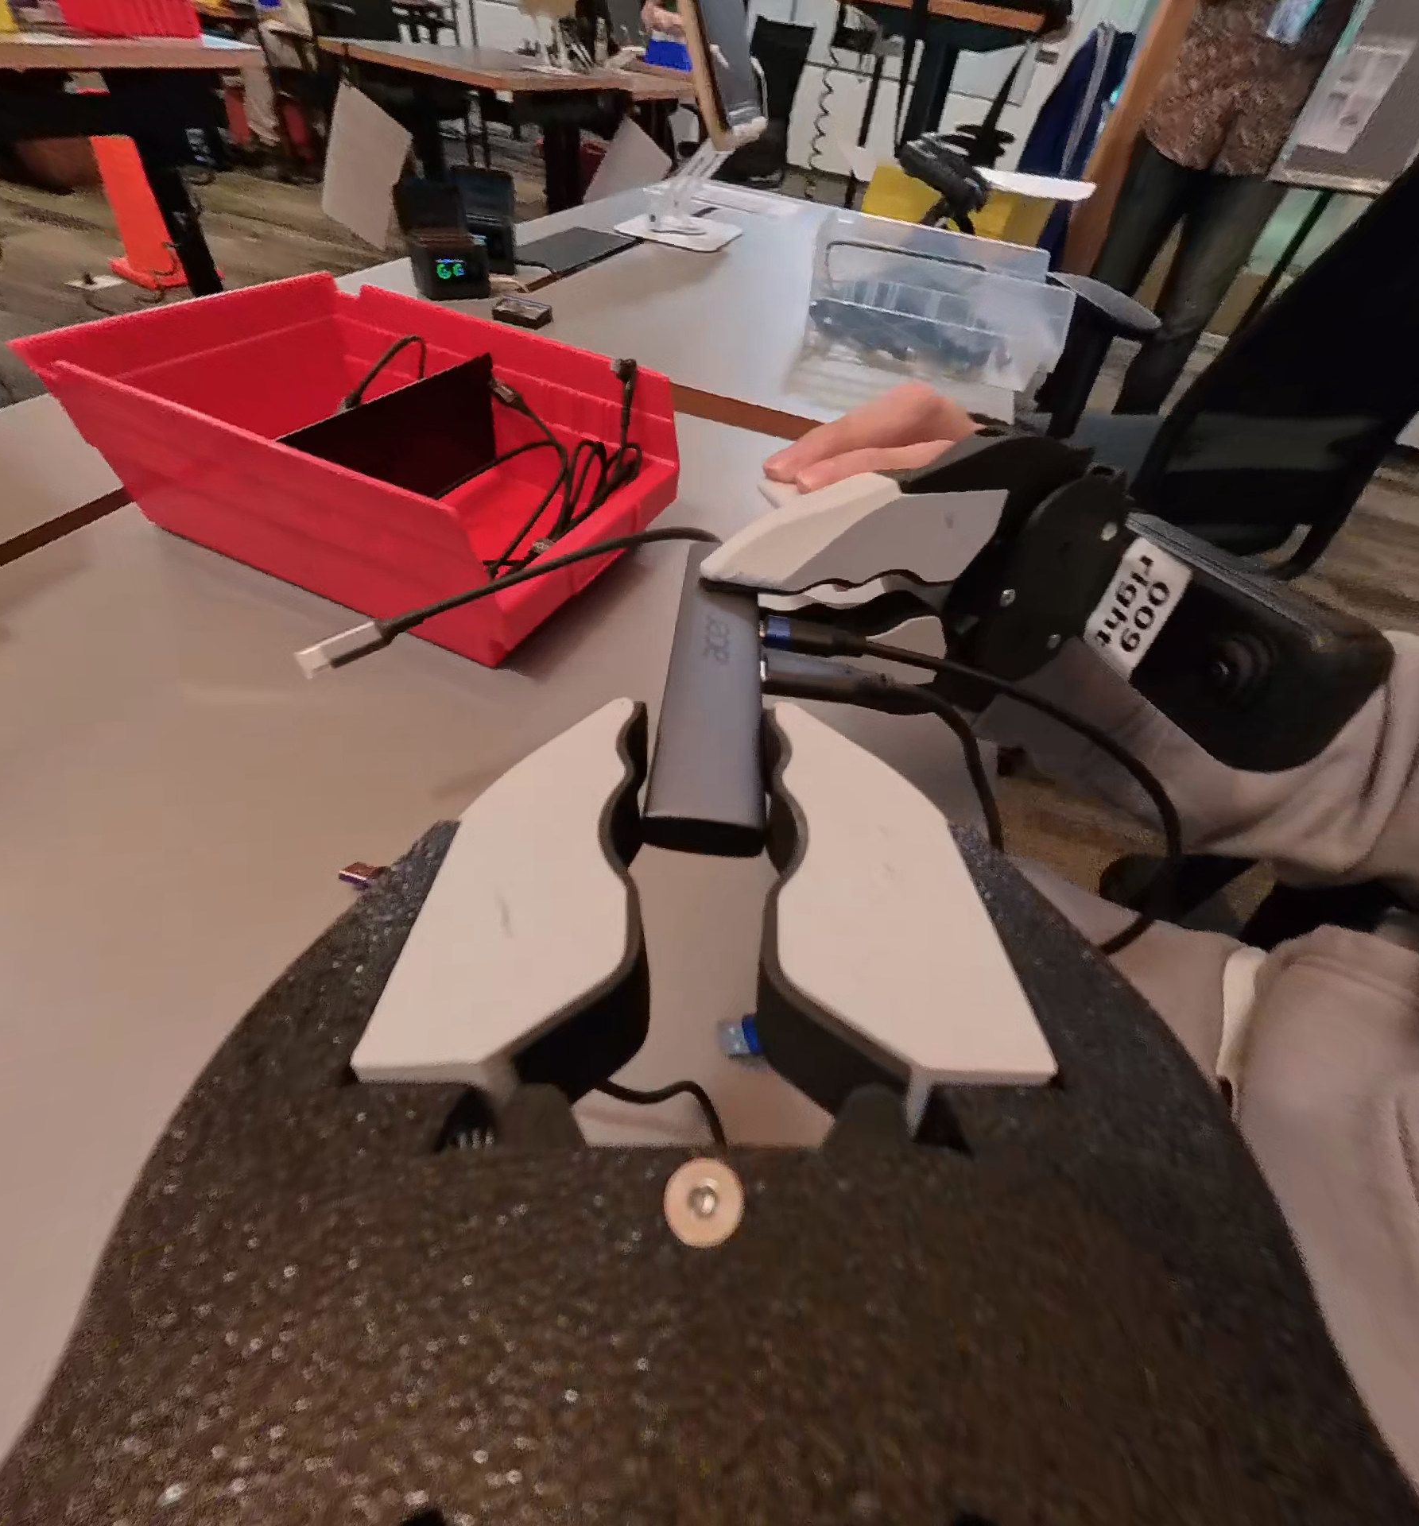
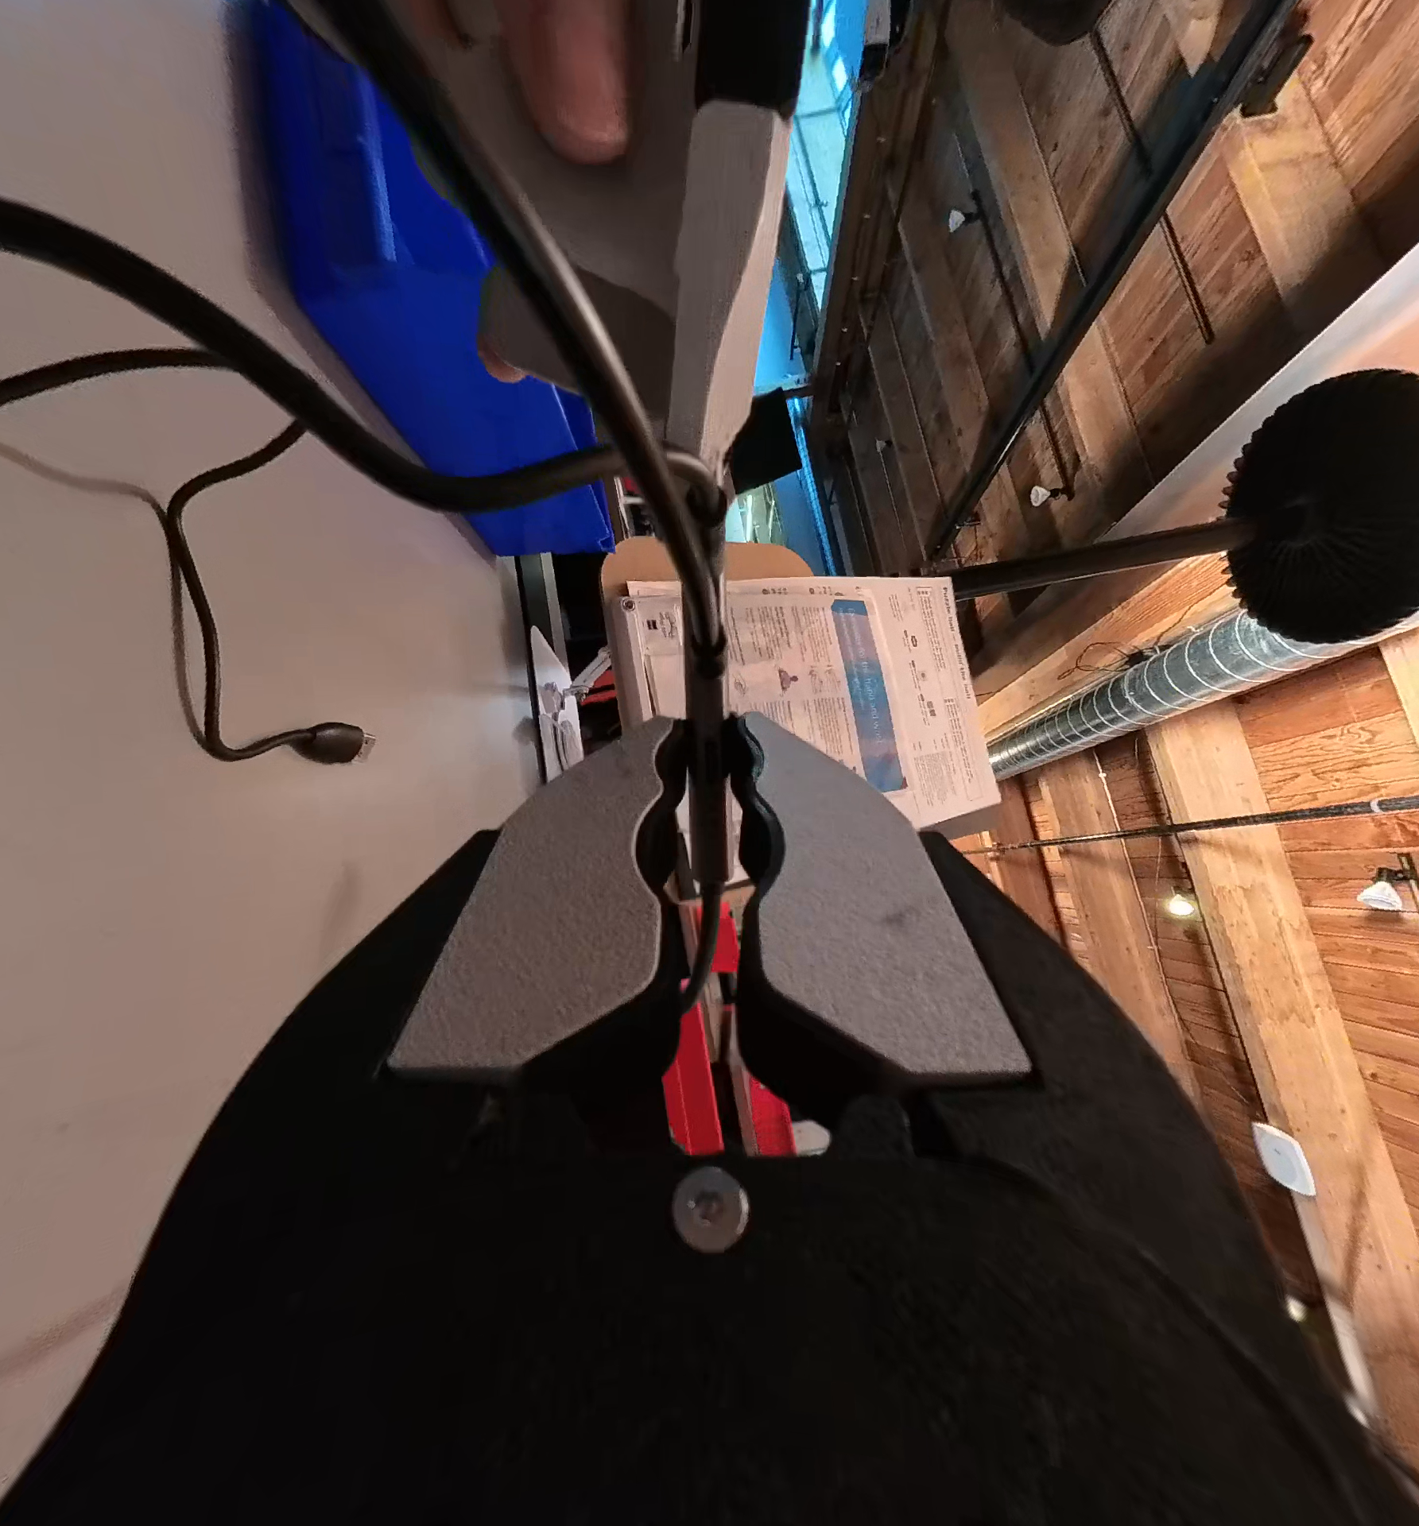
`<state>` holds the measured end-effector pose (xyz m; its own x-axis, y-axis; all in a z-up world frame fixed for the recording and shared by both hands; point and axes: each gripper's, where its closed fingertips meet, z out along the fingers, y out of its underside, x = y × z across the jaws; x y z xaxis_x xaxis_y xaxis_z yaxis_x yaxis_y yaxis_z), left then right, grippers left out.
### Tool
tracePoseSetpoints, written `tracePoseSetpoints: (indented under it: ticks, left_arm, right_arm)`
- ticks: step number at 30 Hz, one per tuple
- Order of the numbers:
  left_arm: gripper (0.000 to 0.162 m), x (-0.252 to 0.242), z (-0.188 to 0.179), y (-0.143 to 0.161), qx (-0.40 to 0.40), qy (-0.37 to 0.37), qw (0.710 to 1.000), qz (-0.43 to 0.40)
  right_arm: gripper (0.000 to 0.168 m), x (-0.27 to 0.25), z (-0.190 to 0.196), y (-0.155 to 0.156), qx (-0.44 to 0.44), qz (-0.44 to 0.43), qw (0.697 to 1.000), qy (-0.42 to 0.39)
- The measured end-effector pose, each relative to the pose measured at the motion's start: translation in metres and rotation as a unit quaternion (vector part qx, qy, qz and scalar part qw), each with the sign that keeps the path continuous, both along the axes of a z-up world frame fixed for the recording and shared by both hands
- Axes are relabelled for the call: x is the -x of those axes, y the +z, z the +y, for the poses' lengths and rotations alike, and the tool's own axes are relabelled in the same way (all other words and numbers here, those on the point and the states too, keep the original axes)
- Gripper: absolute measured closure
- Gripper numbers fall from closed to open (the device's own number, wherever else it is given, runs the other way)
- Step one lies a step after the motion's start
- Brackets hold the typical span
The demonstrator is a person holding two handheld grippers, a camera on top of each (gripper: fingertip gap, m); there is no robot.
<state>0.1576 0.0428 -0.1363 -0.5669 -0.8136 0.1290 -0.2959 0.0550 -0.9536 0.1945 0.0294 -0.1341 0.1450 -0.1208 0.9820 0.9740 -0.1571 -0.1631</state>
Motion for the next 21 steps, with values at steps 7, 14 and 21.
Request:
tracePoseSetpoints:
  ticks: [7,14,21]
  left_arm:
    - [0.137,-0.004,-0.002,-0.012,-0.023,0.019,1.000,-0.002]
    - [0.137,-0.003,-0.003,-0.027,-0.053,0.026,0.998,-0.006]
    - [0.137,-0.011,-0.001,-0.009,-0.025,0.065,0.995,-0.071]
  right_arm:
    - [0.159,-0.006,0.000,-0.006,0.011,0.011,1.000,-0.008]
    - [0.156,-0.007,-0.001,-0.004,0.000,0.053,0.999,0.009]
    - [0.156,-0.012,0.003,-0.008,-0.005,0.115,0.993,0.014]
